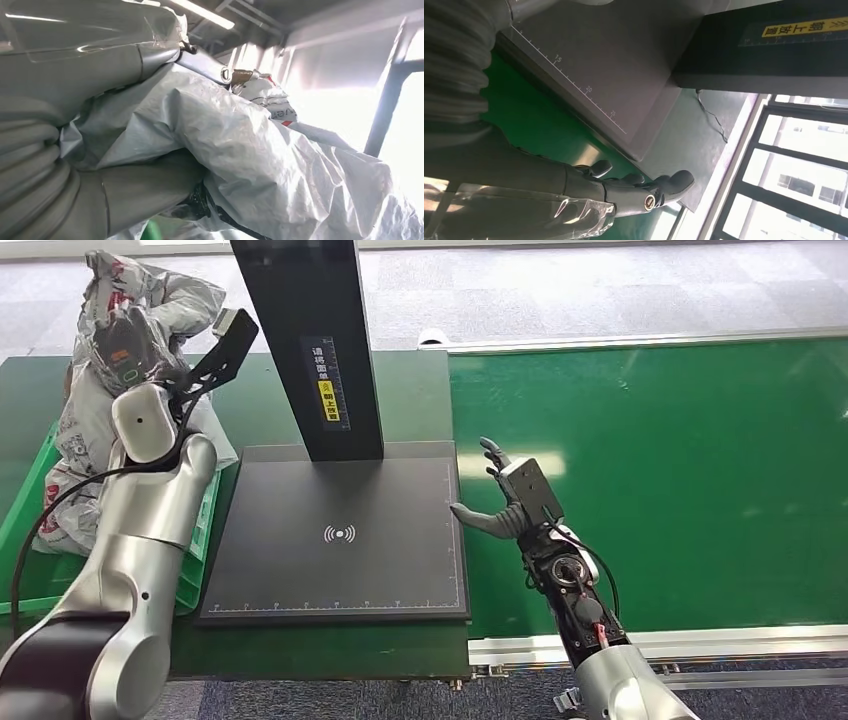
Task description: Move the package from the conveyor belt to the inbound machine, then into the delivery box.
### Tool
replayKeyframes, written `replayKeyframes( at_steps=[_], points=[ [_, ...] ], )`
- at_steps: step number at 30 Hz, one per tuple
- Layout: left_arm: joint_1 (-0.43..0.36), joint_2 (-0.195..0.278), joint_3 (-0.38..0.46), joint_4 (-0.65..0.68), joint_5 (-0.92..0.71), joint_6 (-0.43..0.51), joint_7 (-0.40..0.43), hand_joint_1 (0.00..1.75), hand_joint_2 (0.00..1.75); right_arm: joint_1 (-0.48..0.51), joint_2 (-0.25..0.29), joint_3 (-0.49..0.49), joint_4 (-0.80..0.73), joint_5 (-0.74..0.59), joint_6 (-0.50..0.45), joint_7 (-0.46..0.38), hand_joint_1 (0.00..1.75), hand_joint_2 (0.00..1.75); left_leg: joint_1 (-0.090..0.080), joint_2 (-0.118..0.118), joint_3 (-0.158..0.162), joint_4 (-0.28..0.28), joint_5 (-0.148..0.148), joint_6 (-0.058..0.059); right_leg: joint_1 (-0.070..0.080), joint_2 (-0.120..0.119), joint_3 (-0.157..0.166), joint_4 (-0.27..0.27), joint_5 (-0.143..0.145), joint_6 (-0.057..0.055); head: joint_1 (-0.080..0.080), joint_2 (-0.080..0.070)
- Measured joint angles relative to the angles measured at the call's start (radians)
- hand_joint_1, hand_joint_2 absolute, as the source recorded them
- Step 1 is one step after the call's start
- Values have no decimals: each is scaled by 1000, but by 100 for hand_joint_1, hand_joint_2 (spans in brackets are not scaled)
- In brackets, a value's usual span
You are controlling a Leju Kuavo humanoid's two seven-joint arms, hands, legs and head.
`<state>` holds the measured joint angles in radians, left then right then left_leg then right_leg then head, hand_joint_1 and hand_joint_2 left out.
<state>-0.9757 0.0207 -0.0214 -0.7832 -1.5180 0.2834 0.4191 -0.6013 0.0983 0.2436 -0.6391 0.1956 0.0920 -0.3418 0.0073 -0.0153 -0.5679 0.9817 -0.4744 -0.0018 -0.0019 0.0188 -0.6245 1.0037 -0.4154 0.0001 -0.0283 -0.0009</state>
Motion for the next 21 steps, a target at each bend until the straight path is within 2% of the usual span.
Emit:
replayKeyframes(
  at_steps=[4, 7, 13, 21],
  points=[
    [-94, 73, -37, 187, -1, -116, 94, 175, 175, -11, 12, 2, 17, 7, 3, 0, 0, 175, 0, 1, -1, 0, 0, 0, 0, 1, -1, 0, 0, 0, 0, 0],
    [-128, 122, -61, 286, -1, -221, 158, 175, 175, -22, 20, 7, 30, 11, 8, 0, 0, 175, 0, 3, -2, 0, 0, 0, 0, 2, -2, 0, 0, 0, 0, 0],
    [-135, 198, -63, 399, -1, -356, 227, 175, 175, -47, 36, 21, 56, 17, 10, 0, 0, 175, 0, 3, -2, 0, 0, 0, 0, 2, -2, 0, 0, 0, 0, 0],
    [-132, 252, -38, 469, 0, -578, 242, 175, 175, -66, 55, 25, 86, 22, 10, 0, 0, 175, 0, 3, -2, 0, 0, 0, 0, 2, -2, 0, 0, 0, 0, 0]
  ],
)
